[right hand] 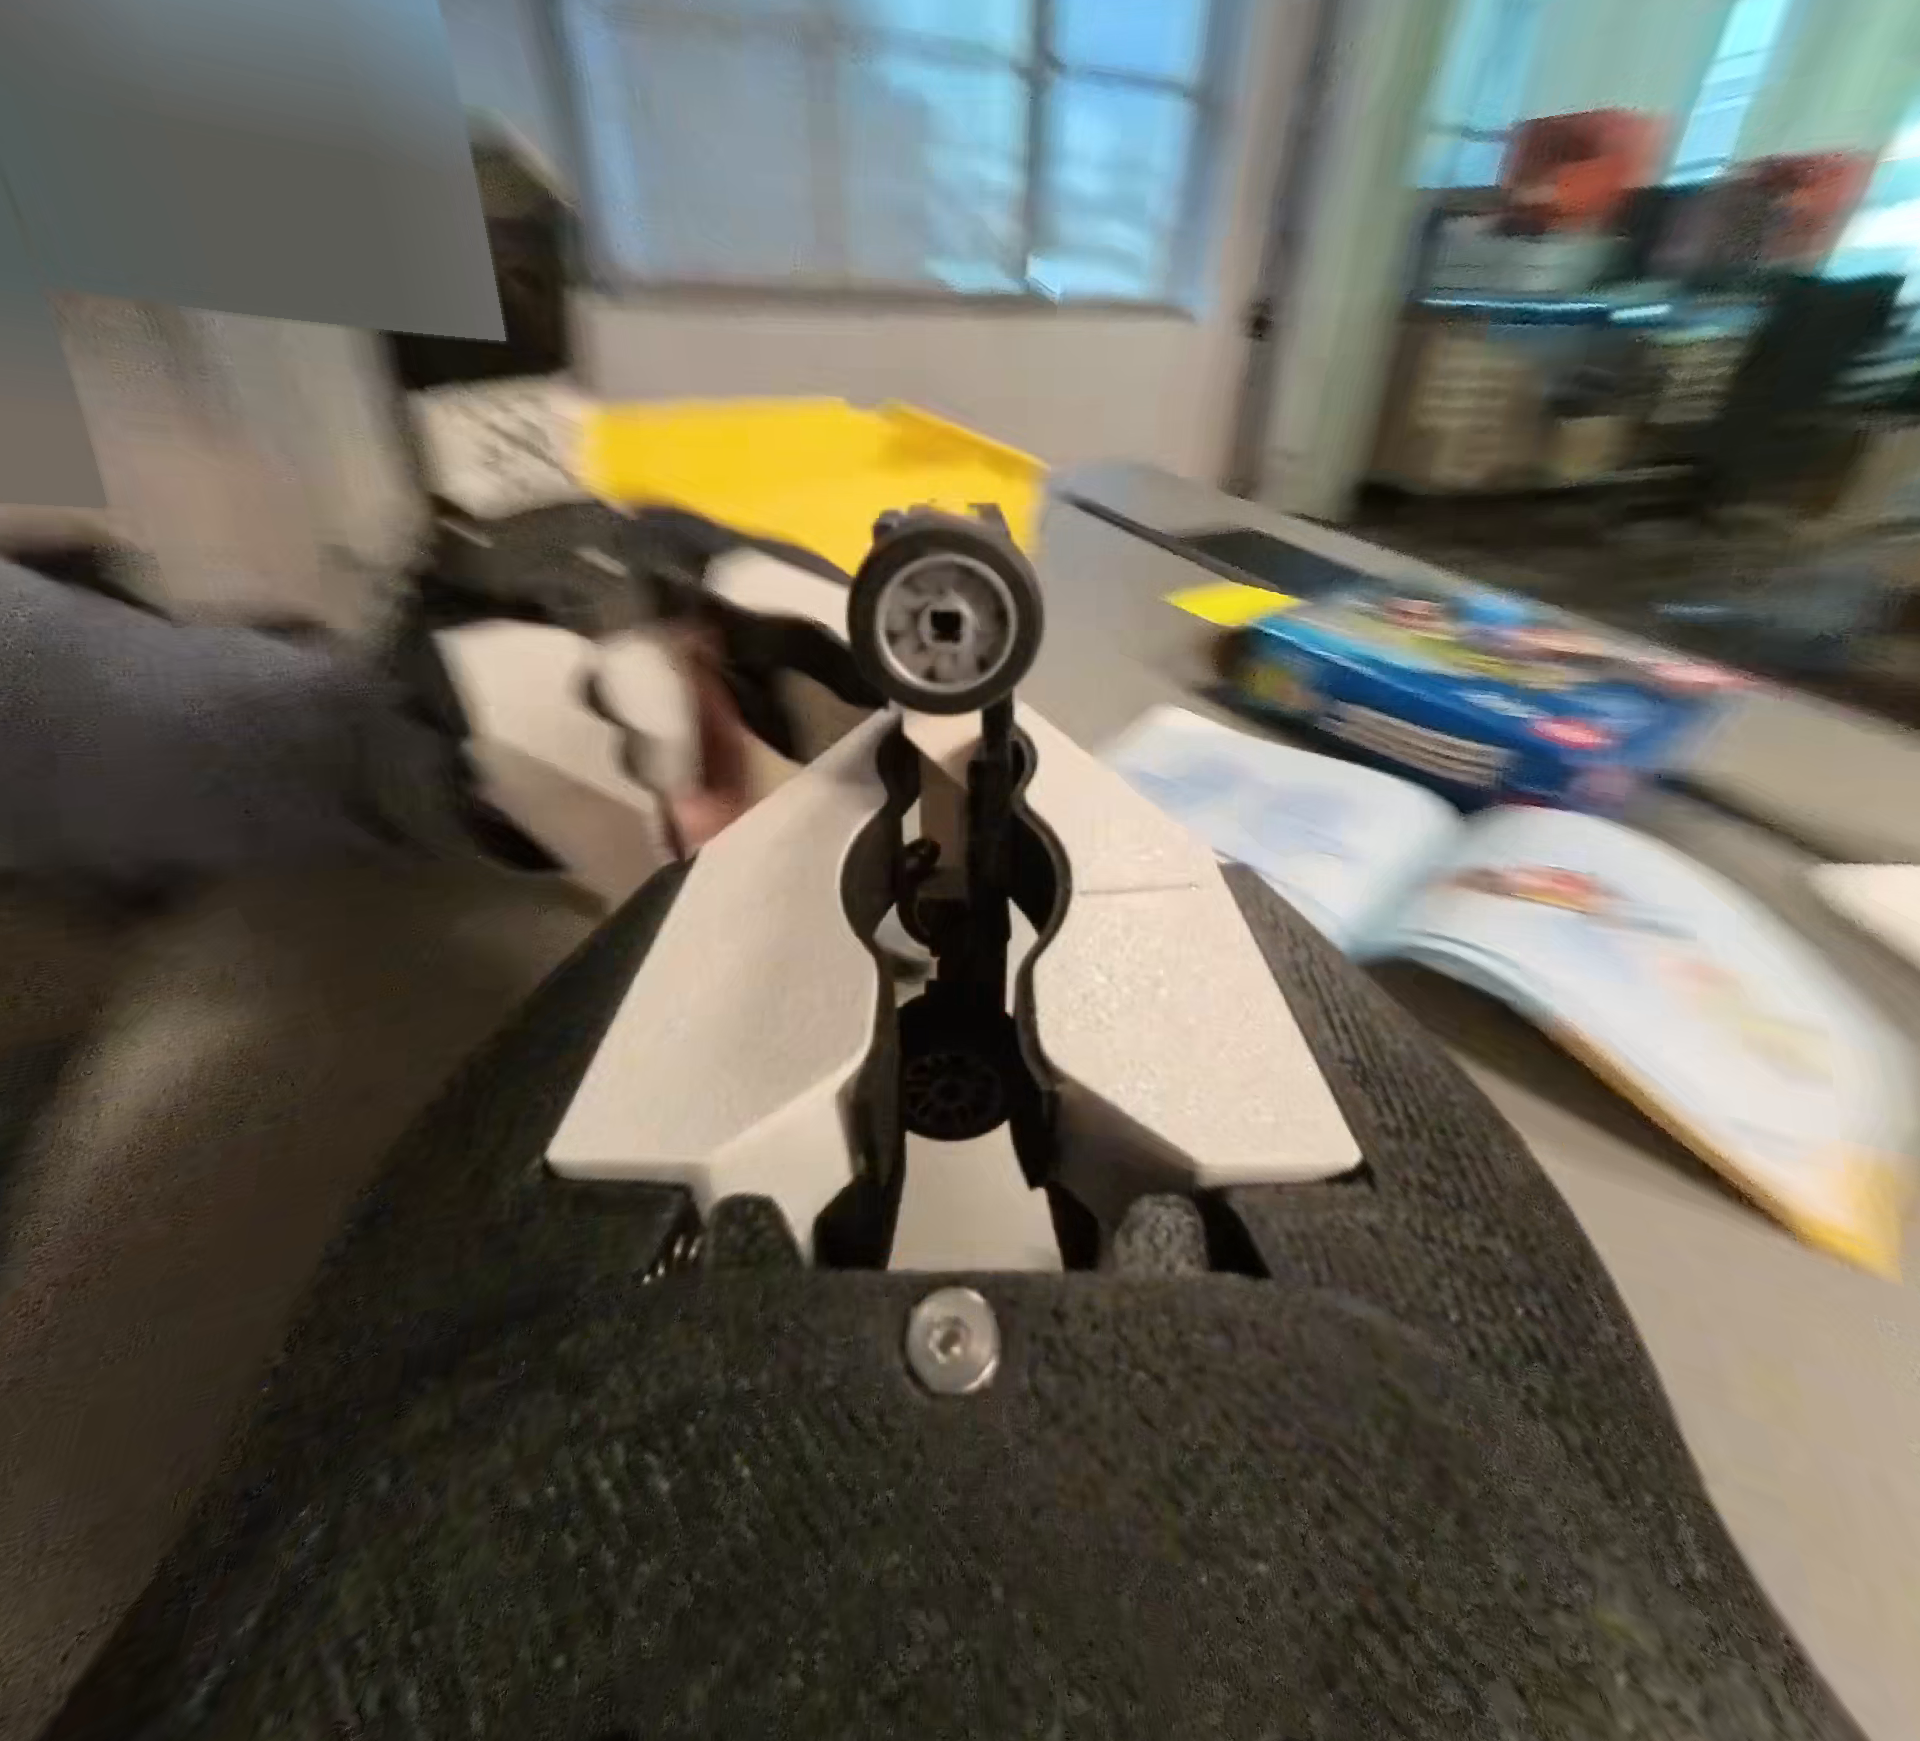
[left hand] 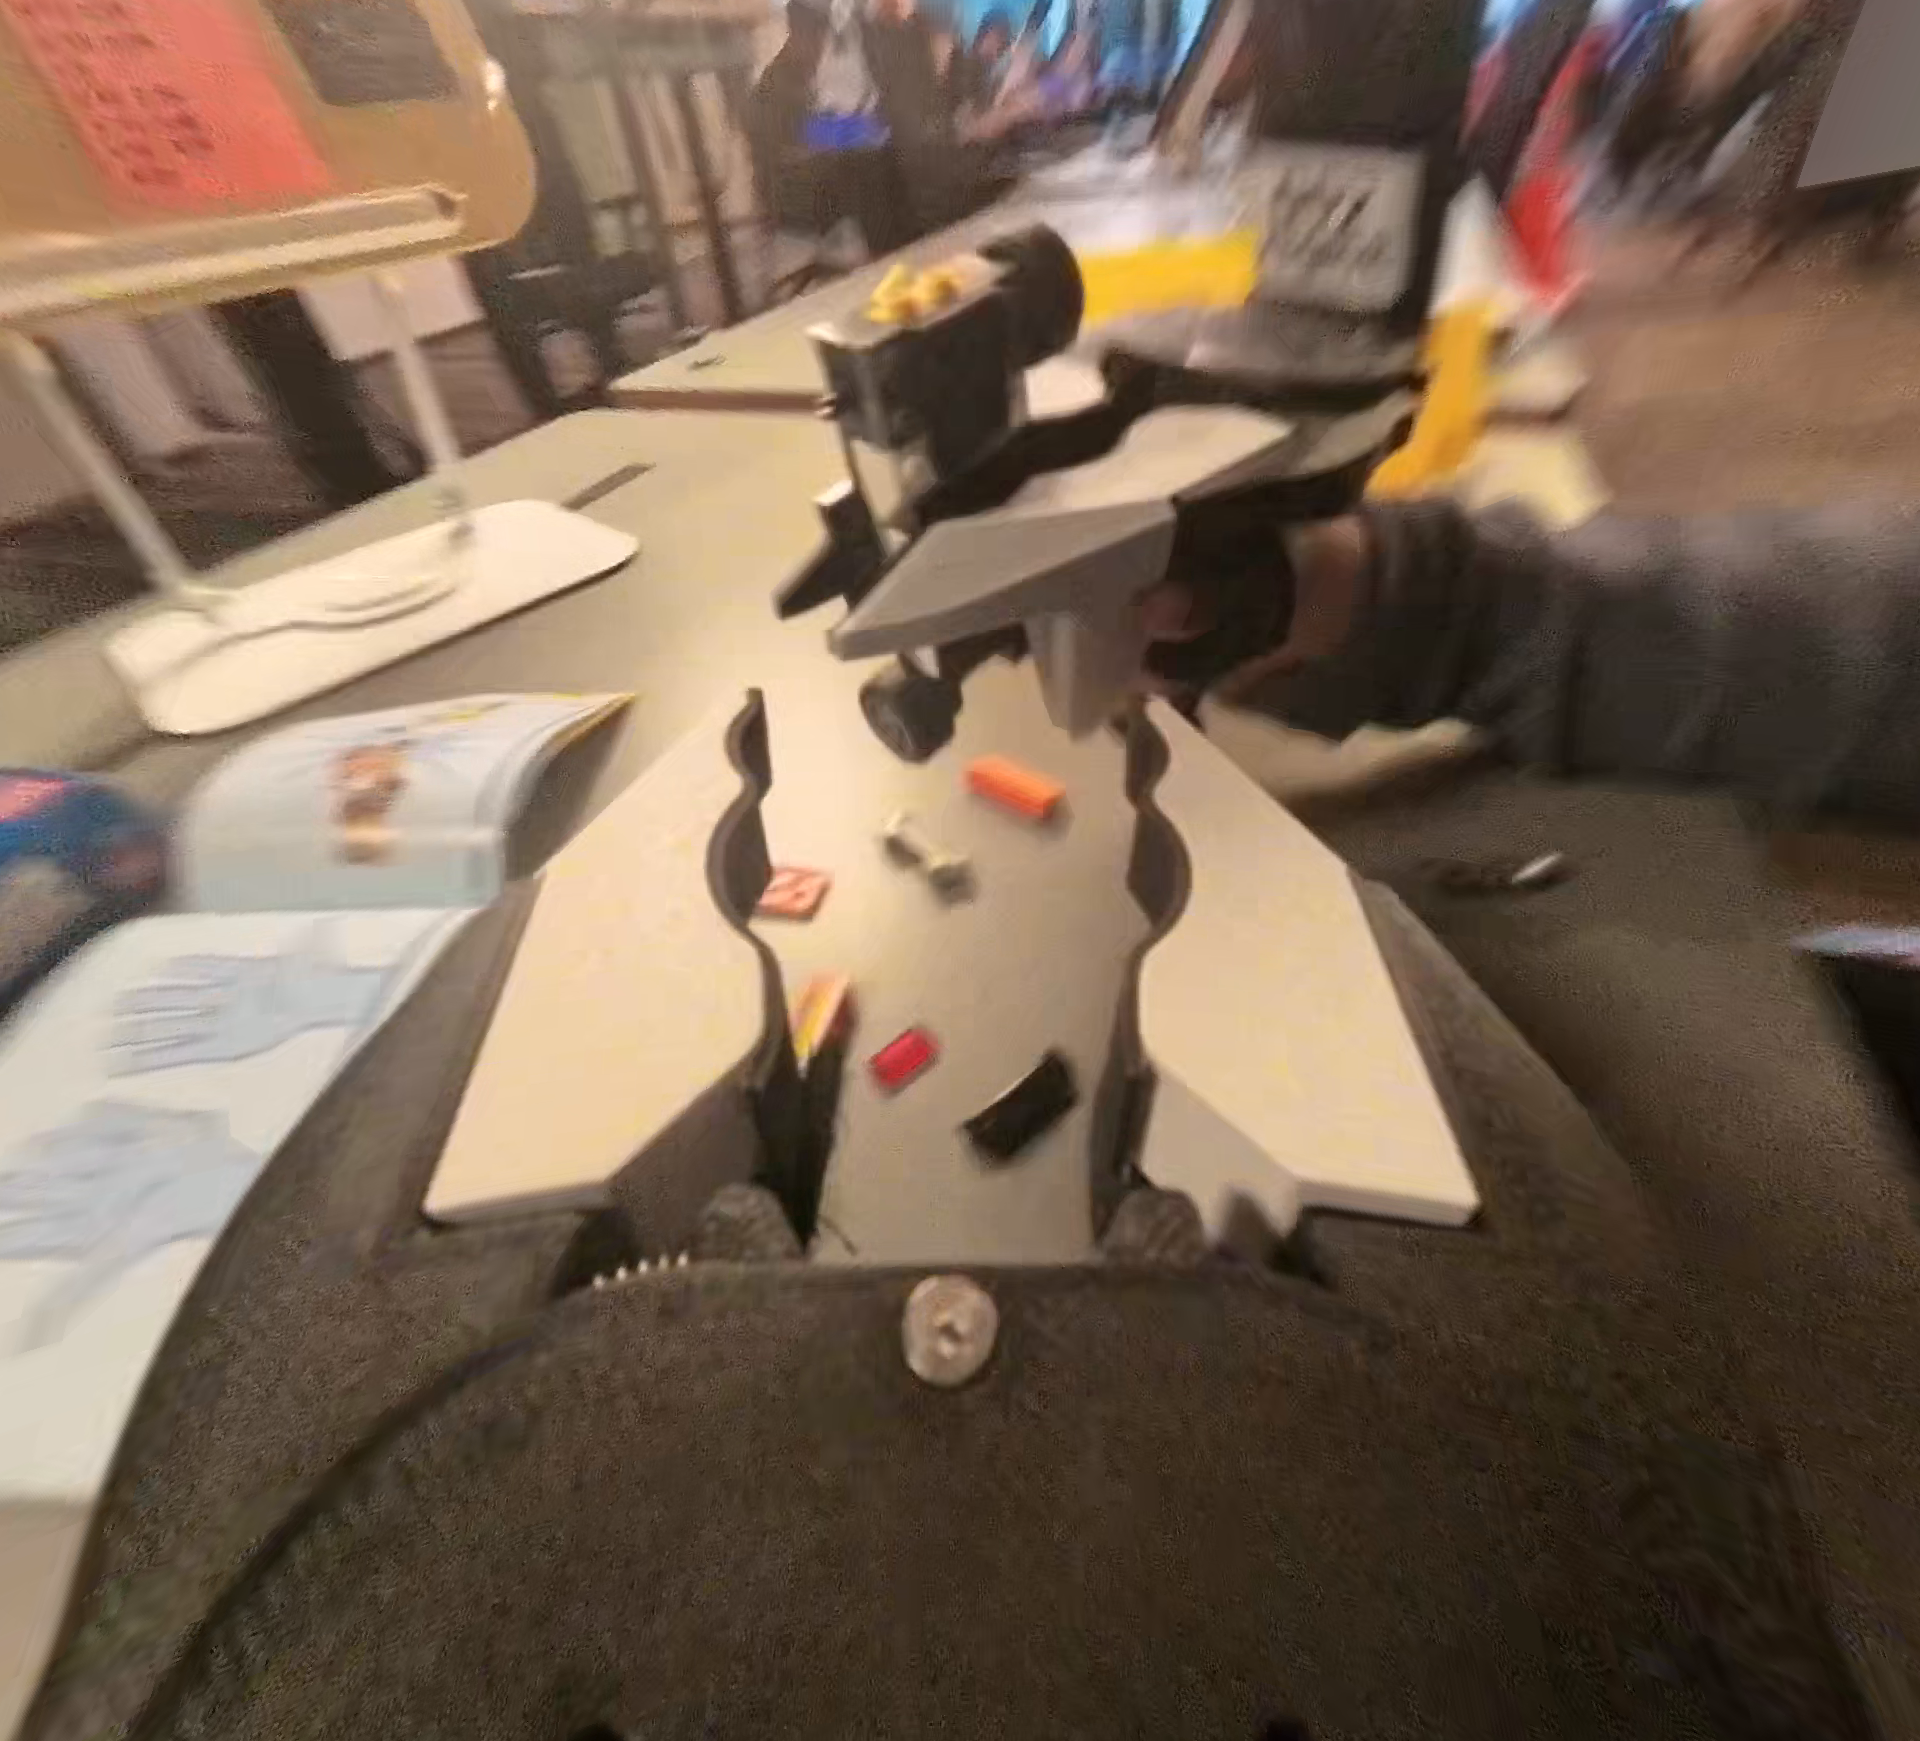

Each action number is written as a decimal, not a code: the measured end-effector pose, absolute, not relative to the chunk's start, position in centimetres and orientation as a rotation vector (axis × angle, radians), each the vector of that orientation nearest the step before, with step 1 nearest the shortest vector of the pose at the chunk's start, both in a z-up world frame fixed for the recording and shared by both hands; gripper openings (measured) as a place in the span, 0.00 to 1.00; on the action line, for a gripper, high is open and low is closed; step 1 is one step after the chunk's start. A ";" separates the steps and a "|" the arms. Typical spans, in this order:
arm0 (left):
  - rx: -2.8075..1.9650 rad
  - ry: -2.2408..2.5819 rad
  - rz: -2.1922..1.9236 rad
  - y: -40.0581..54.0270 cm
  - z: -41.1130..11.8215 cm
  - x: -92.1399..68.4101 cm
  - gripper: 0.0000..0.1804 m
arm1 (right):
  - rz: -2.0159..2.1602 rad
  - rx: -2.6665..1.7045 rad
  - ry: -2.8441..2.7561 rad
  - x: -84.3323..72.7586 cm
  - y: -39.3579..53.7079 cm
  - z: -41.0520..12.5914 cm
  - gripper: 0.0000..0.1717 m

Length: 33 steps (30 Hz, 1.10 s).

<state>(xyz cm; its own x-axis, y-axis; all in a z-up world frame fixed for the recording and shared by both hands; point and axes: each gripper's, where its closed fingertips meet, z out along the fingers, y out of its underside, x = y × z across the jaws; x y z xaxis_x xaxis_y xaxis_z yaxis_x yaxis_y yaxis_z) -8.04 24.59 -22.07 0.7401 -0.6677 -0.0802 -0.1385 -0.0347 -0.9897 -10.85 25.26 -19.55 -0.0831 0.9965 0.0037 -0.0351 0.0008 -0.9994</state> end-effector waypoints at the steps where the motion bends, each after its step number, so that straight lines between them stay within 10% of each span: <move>1: -1.544 0.616 -0.628 24.2 -21.1 -7.8 0.38 | 1.490 -1.137 -1.219 -10.6 24.3 -18.8 0.07; 13: -1.446 0.633 -0.965 22.0 -19.3 -6.7 0.10 | 1.630 -1.214 -1.599 -11.8 19.0 -23.4 0.07; 18: -1.550 0.720 -0.787 22.7 -20.7 -7.7 0.10 | 1.554 -1.255 -1.513 -10.5 21.9 -23.0 0.29; 33: -1.556 0.842 -0.804 21.4 -21.3 -6.9 0.09 | 1.669 -1.051 -1.480 -8.1 21.1 -20.3 0.12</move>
<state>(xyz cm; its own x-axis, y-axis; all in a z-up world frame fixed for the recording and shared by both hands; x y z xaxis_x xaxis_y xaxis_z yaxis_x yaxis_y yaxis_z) -6.87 21.37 -21.27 0.5101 -0.8588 0.0485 -0.0880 -0.1083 -0.9902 -8.15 21.11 -20.29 -0.4565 0.8789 -0.1382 0.0322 -0.1389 -0.9898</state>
